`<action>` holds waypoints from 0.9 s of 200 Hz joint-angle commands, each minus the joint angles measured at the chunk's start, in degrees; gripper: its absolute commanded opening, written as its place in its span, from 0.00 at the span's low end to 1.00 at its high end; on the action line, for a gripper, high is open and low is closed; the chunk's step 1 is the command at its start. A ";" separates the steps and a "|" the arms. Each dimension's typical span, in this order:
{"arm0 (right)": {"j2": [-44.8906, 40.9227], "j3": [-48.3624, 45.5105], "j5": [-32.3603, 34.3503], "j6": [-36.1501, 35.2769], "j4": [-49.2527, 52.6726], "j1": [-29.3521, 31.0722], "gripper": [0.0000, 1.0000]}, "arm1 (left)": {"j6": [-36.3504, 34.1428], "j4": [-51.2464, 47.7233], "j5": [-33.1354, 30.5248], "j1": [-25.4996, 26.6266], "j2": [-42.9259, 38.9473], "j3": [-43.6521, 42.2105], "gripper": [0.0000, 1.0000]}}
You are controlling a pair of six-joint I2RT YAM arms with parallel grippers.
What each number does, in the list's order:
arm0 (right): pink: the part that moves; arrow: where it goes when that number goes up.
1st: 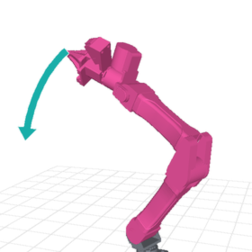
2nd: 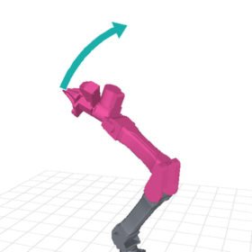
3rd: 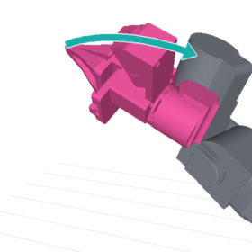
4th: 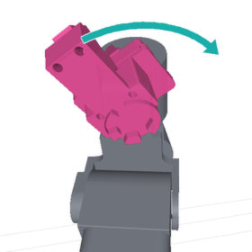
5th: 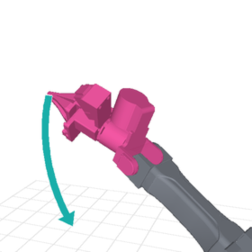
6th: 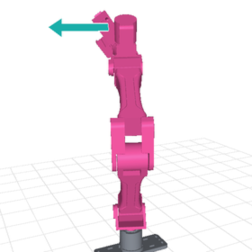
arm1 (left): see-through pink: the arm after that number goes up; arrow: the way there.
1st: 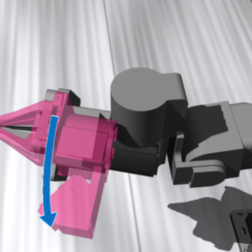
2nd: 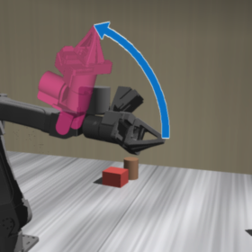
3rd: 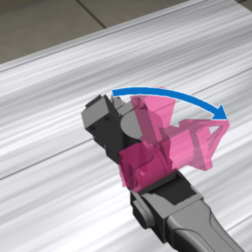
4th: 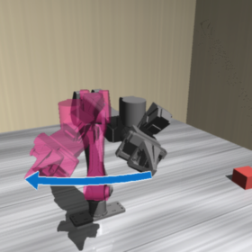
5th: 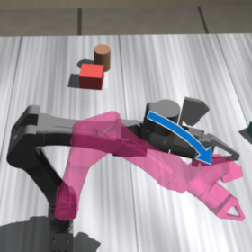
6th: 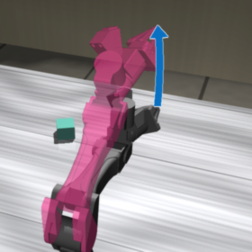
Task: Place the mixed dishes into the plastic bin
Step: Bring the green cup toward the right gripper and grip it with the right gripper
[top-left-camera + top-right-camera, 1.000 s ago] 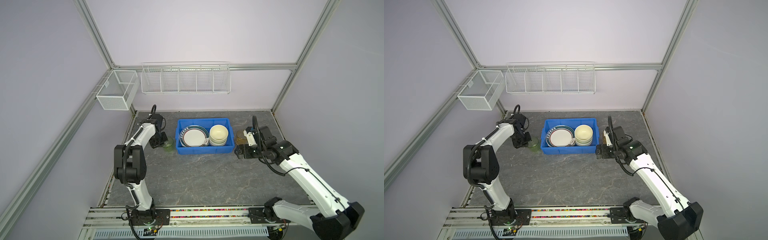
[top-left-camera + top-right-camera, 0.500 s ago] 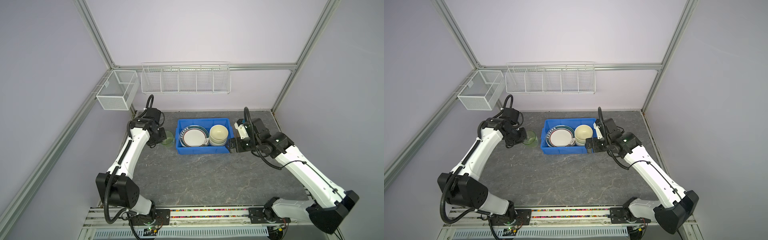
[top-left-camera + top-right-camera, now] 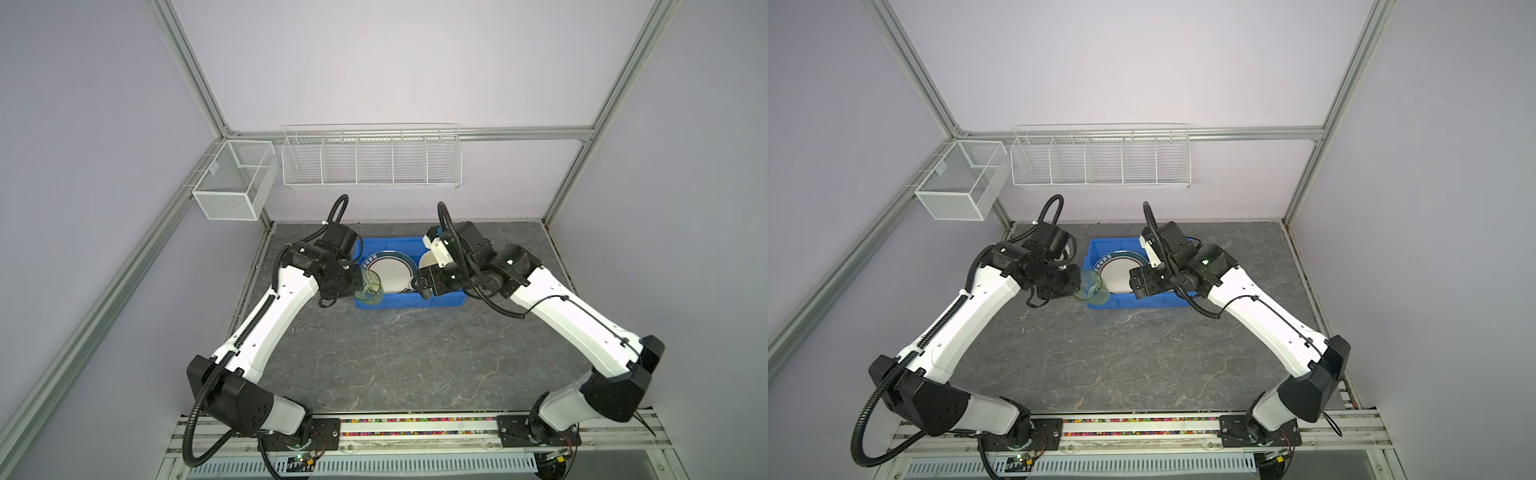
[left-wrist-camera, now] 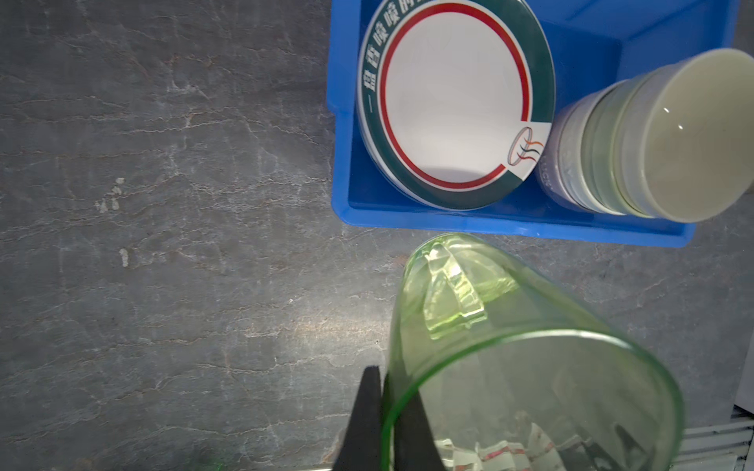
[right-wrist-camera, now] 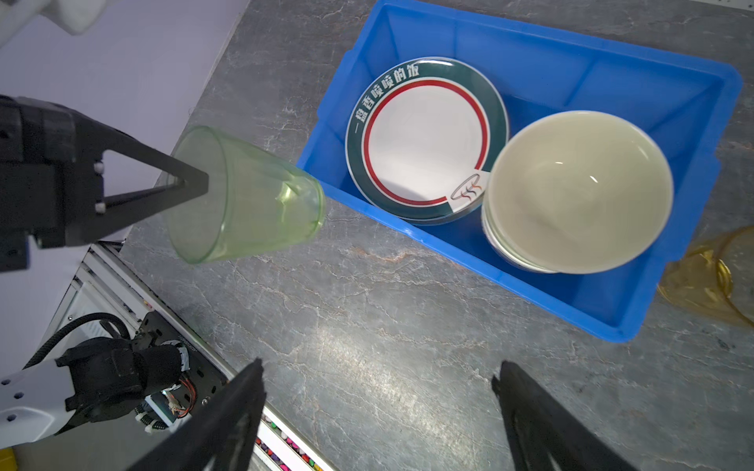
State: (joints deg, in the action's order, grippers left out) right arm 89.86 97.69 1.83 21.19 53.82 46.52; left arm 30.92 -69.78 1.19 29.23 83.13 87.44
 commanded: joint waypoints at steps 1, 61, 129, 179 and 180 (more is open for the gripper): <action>3.15 3.14 0.44 -0.18 0.41 1.44 0.89 | 3.12 1.23 -0.45 2.57 0.39 0.79 0.00; 10.09 8.79 1.00 0.00 0.59 2.49 0.85 | 5.41 1.99 -3.23 8.22 4.45 2.54 0.00; 14.73 9.78 2.31 -0.51 0.59 2.60 0.76 | 5.18 1.84 -3.63 8.56 6.76 4.41 0.00; 17.72 11.94 2.50 -0.79 2.42 2.59 0.45 | 4.69 1.71 -3.96 8.56 7.20 4.08 0.00; 17.80 11.97 2.49 -0.79 2.42 2.60 0.44 | 4.73 1.69 -3.98 8.56 7.21 4.07 0.00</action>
State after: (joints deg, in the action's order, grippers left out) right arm 106.28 107.53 3.70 20.43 54.33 48.80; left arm 35.51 -67.57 -1.69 37.56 89.62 90.17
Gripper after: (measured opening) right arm 0.518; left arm 0.049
